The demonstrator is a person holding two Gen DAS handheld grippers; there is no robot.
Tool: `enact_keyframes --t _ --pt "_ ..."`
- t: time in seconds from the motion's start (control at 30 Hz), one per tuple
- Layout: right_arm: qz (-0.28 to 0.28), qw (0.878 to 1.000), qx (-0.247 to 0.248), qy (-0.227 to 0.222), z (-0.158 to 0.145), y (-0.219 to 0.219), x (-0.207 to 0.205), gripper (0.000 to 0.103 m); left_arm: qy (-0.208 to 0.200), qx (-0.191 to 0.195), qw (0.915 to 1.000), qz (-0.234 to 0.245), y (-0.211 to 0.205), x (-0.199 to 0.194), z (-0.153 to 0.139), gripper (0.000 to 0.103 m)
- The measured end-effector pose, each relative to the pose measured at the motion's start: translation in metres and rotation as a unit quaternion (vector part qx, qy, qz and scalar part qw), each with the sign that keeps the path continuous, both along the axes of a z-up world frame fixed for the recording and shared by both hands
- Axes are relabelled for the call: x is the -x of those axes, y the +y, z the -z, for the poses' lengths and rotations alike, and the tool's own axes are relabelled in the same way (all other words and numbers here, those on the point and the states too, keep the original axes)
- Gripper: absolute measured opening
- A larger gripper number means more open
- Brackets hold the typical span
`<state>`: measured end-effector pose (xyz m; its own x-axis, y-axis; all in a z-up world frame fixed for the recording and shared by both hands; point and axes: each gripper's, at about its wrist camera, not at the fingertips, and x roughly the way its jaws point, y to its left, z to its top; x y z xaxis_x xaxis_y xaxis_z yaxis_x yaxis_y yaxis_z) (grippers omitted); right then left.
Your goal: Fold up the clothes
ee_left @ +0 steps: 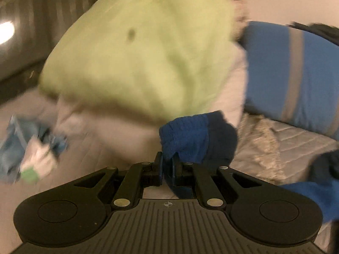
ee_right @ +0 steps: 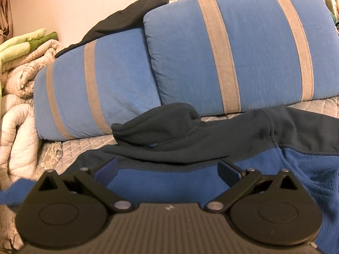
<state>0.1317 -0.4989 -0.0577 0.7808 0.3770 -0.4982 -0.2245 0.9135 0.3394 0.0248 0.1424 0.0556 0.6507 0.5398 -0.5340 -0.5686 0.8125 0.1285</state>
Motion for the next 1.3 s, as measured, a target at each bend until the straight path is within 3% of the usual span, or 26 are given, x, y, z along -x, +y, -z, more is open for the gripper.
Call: enact_keyframes --t 0.17,0.3,0.43,0.53,0.57,0.67,0.73,0.8,1.0,1.03,1.17,1.23,1.3 --pt "0.0 1.0 0.012 0.008 0.003 0.004 -0.002 0.103 -0.001 0.048 0.9982 -0.036 0.028 0.007 -0.003 0.008" --pt "-0.001 1.0 0.021 0.011 0.005 0.007 -0.002 0.103 -0.022 0.049 0.9984 -0.018 0.026 0.009 -0.023 0.008" --pt "-0.001 1.0 0.028 0.011 0.006 0.01 -0.001 0.103 -0.069 0.02 0.9973 0.012 0.021 0.028 -0.036 0.008" --pt "-0.004 0.999 0.033 0.012 0.008 0.012 -0.001 0.103 -0.108 -0.03 0.9932 0.03 0.018 0.053 -0.004 0.009" --pt "-0.005 0.999 0.036 0.012 0.008 0.014 -0.001 0.103 -0.096 -0.037 0.9945 0.022 0.018 0.058 0.017 0.009" --pt "-0.01 0.999 0.041 0.015 0.009 0.017 -0.001 0.103 -0.018 0.006 0.9996 -0.022 0.028 0.07 0.099 0.009" --pt "-0.013 0.999 0.042 0.016 0.009 0.018 0.0 0.103 -0.002 0.052 0.9975 -0.048 0.033 0.08 0.131 0.009" --pt "-0.011 0.999 0.043 0.016 0.009 0.018 0.0 0.103 -0.004 0.088 0.9937 -0.068 0.035 0.087 0.145 0.009" --pt "-0.009 0.999 0.047 0.023 0.012 0.019 -0.001 0.103 0.027 0.089 0.9928 -0.076 0.032 0.084 0.147 0.013" --pt "-0.01 0.999 0.048 0.023 0.012 0.02 -0.001 0.103 0.033 0.086 0.9927 -0.079 0.032 0.085 0.146 0.016" --pt "-0.012 0.998 0.052 0.019 0.012 0.021 0.001 0.103 0.045 0.078 0.9901 -0.107 0.029 0.091 0.139 0.047" --pt "-0.011 0.998 0.051 0.021 0.012 0.021 0.001 0.103 0.04 0.079 0.9882 -0.125 0.028 0.096 0.133 0.054" --pt "-0.009 0.998 0.05 0.022 0.012 0.021 0.0 0.103 0.023 0.082 0.9907 -0.107 0.022 0.098 0.125 0.055"
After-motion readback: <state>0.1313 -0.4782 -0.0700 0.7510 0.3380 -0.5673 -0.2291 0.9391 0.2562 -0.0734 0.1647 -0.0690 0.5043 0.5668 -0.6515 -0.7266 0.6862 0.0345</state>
